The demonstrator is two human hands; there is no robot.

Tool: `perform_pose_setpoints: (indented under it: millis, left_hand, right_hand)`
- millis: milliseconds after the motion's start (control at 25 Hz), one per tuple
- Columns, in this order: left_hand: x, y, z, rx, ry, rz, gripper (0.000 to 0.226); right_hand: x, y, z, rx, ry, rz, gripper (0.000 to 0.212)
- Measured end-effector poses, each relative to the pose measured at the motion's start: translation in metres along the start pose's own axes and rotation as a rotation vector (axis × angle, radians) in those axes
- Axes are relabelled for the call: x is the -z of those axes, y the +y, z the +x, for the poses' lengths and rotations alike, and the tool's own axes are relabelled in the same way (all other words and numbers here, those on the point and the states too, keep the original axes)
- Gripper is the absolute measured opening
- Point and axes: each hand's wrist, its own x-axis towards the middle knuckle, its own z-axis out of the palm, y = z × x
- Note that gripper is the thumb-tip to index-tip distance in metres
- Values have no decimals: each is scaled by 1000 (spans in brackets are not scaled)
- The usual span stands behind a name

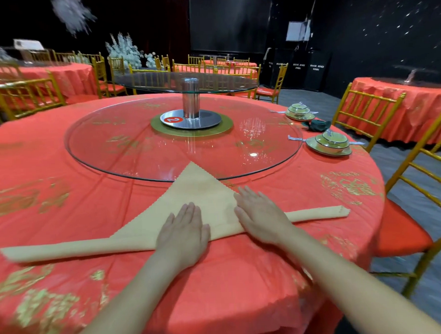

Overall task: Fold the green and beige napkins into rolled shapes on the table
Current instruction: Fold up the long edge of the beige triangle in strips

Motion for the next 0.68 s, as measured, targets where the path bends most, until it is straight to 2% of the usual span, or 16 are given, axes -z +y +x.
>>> perform_pose_setpoints:
  millis: [160, 400, 680]
  left_hand:
    - [1, 1, -1, -9, -6, -26, 59]
    - [12, -29, -11, -59, -52, -37, 53]
    - [18, -92, -34, 20, -21, -10, 52]
  right_hand:
    - [-24, -53, 21, -25, -51, 38, 51]
    - [-33, -54, 19, -48, -40, -43, 50]
    - [-34, -53, 19, -53, -49, -52, 50]
